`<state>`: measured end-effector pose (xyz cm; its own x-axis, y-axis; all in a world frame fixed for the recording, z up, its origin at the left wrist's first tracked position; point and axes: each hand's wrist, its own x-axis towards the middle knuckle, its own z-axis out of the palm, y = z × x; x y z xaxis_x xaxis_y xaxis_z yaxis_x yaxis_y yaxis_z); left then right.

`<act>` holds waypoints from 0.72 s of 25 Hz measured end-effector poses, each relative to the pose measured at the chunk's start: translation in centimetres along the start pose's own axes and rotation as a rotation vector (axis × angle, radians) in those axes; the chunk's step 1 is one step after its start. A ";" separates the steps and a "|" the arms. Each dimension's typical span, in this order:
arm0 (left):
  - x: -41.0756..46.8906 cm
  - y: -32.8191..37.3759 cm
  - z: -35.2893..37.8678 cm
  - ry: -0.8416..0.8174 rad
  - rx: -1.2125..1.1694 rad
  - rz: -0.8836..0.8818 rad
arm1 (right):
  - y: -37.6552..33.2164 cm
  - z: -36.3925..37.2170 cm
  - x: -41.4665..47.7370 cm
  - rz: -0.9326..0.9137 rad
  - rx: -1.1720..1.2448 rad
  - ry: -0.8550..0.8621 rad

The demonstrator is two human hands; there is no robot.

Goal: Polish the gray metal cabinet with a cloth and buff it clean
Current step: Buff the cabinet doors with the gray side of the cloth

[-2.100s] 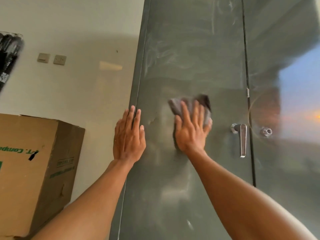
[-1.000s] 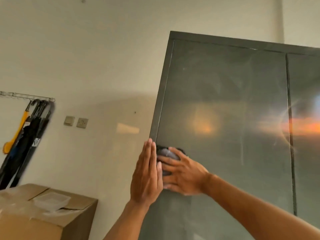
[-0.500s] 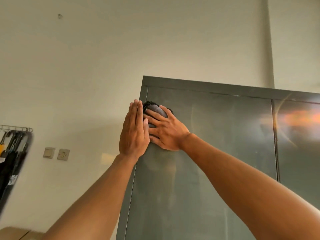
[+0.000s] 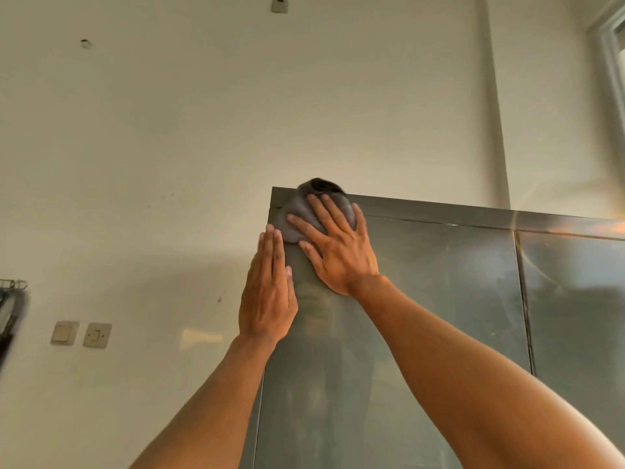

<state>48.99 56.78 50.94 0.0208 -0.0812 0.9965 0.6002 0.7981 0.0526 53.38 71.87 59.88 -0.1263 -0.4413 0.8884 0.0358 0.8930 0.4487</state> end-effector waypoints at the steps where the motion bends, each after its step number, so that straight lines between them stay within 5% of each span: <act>1: -0.2 0.0 0.2 -0.002 0.000 0.006 | -0.1 0.1 -0.1 0.169 0.031 0.030; 4: -0.1 -0.6 0.4 -0.036 -0.003 0.033 | -0.8 0.0 0.2 0.543 0.119 0.024; 9: 0.9 -1.0 0.5 -0.036 0.033 0.082 | 3.6 -1.1 -1.7 0.001 0.002 -0.088; 11: 1.6 -0.7 0.7 -0.026 0.049 0.087 | 8.2 -1.6 -4.2 0.216 -0.012 -0.064; 15: 4.2 1.7 0.5 -0.001 0.061 0.108 | 13.2 -2.8 -6.8 0.986 0.189 -0.009; 17: 5.5 3.5 0.6 -0.025 0.062 0.132 | 11.1 -2.8 -5.6 1.045 0.217 -0.023; 18: 6.0 4.2 0.8 -0.048 0.060 0.145 | 9.3 -2.7 -5.4 0.892 0.192 -0.054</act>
<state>51.01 60.14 57.15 0.0648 0.0653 0.9958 0.5451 0.8335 -0.0901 57.06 82.32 59.49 -0.1775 0.4196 0.8902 -0.0227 0.9025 -0.4300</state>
